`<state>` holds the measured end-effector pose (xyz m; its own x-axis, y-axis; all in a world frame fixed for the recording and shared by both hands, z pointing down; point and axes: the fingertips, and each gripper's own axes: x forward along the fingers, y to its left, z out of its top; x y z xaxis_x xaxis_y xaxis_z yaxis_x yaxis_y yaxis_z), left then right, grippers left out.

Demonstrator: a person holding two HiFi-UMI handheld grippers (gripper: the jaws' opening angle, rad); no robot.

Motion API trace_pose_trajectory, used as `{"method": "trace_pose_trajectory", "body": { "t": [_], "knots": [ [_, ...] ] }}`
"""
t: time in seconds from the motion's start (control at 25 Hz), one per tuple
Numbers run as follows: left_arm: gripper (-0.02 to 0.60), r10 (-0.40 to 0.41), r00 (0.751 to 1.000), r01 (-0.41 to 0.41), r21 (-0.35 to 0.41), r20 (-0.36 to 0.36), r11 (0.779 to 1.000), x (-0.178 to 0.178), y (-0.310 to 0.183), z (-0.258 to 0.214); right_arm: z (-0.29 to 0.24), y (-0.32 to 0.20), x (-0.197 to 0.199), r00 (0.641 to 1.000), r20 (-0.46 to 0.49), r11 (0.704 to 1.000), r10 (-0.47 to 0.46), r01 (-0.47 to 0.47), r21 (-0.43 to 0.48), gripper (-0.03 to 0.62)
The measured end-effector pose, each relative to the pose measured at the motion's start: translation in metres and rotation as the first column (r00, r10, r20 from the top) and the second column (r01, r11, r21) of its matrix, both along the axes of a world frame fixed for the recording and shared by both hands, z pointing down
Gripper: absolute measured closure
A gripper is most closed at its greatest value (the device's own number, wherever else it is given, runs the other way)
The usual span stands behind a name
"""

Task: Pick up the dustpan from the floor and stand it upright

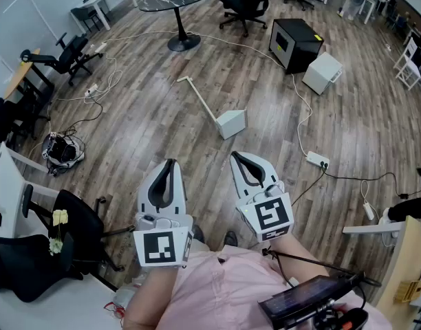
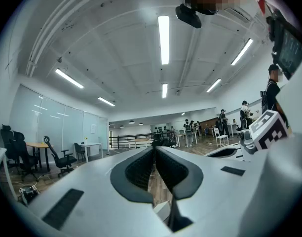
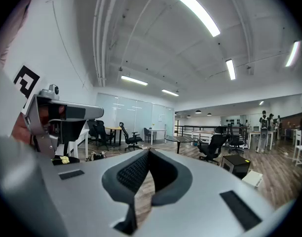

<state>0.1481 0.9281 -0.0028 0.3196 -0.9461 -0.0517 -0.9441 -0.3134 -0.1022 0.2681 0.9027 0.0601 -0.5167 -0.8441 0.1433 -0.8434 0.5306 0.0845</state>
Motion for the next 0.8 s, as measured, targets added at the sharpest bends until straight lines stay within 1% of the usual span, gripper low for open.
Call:
{"method": "trace_pose_trajectory", "body": {
  "t": [0.32, 0.44, 0.48, 0.52, 0.56, 0.8],
  "knots": [
    [0.558, -0.017, 1.000, 0.017, -0.026, -0.005, 1.000, -0.008, -0.009, 0.011, 0.011, -0.010, -0.005, 1.000, -0.012, 1.000, -0.011, 0.011, -0.019, 0.594],
    [0.557, -0.032, 0.999, 0.031, -0.032, -0.008, 0.999, -0.018, -0.021, 0.014, 0.011, -0.023, -0.012, 0.999, 0.019, 0.999, -0.029, 0.030, -0.012, 0.592],
    [0.557, -0.037, 0.999, 0.036, -0.033, -0.010, 0.999, -0.023, -0.027, 0.016, 0.012, -0.030, -0.017, 0.999, 0.029, 0.999, -0.042, 0.043, -0.015, 0.541],
    [0.557, -0.042, 0.999, 0.042, -0.034, -0.011, 0.999, -0.029, -0.033, 0.019, 0.014, -0.038, -0.022, 0.998, 0.033, 0.998, -0.055, 0.056, -0.019, 0.414],
    [0.557, -0.048, 0.999, 0.048, -0.036, -0.012, 0.998, -0.036, -0.041, 0.022, 0.016, -0.047, -0.027, 0.998, 0.031, 0.998, -0.061, 0.062, -0.021, 0.382],
    [0.557, -0.065, 0.998, 0.063, -0.062, -0.027, 0.996, -0.091, -0.110, 0.041, 0.031, -0.121, -0.067, 0.999, -0.020, 0.999, -0.035, 0.034, -0.027, 0.336]
  ]
}}
